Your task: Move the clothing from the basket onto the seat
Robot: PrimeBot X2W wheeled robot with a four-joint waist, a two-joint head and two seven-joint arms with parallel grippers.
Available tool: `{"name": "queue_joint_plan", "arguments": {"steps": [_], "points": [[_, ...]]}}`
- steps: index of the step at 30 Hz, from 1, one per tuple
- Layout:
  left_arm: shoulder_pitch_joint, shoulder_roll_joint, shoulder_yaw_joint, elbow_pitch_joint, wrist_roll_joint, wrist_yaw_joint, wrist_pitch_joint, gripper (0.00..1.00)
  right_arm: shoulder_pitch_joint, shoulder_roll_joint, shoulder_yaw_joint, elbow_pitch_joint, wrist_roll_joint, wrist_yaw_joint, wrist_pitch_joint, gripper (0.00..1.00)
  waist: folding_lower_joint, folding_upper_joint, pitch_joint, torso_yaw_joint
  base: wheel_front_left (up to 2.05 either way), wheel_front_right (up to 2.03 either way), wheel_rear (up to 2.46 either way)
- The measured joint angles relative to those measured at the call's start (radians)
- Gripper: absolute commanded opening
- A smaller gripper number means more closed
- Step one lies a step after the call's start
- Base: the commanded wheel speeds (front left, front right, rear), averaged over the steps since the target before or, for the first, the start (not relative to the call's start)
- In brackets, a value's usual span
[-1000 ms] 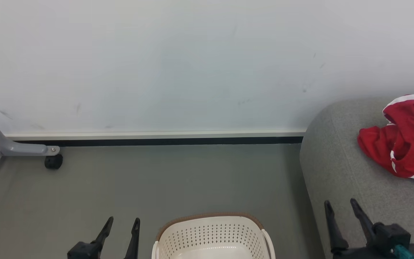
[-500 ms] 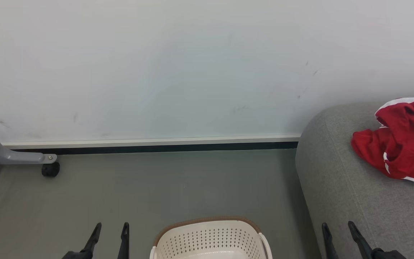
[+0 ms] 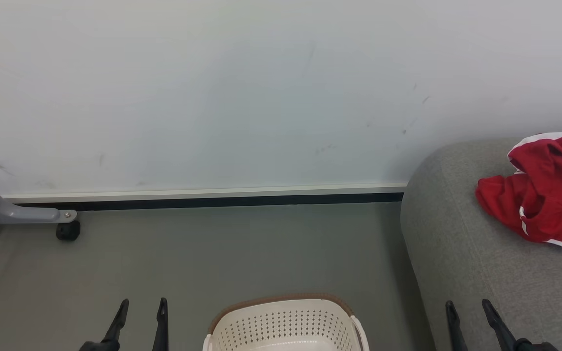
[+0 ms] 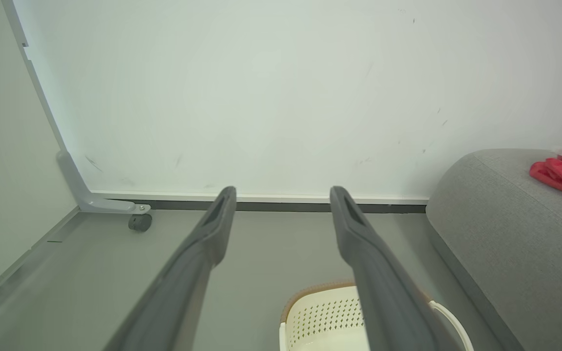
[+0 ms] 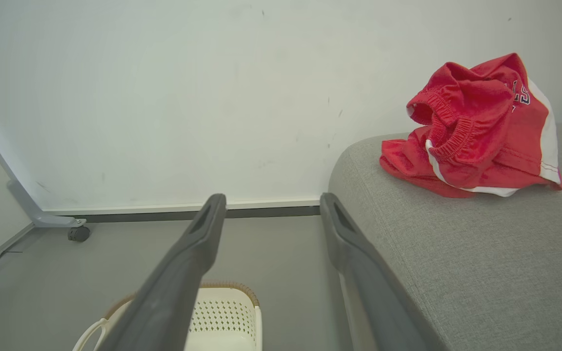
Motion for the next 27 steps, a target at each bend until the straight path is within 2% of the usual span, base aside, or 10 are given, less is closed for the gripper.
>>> {"name": "queue_joint_plan", "arguments": {"steps": [19, 20, 27], "points": [[0.000, -0.009, 0.037, -0.023, 0.047, 0.000, 0.000, 1.00, 0.006, 0.000, -0.051, -0.027, -0.007, -0.004, 0.000, 1.00, 0.0000, 0.0000, 0.030, 0.016, 0.00, 0.00, 0.00], [0.000, -0.010, 0.037, -0.021, 0.047, -0.001, 0.000, 0.00, 0.008, 0.001, -0.050, -0.023, -0.007, -0.004, 0.001, 0.00, 0.0001, 0.0001, 0.031, 0.017, 0.00, 0.00, 0.00], [0.032, -0.027, 0.029, 0.029, 0.043, -0.002, 0.002, 0.00, 0.034, 0.025, -0.041, 0.027, -0.006, -0.002, 0.003, 0.00, 0.0000, 0.0000, 0.031, 0.017, 0.00, 0.00, 0.00]]}}
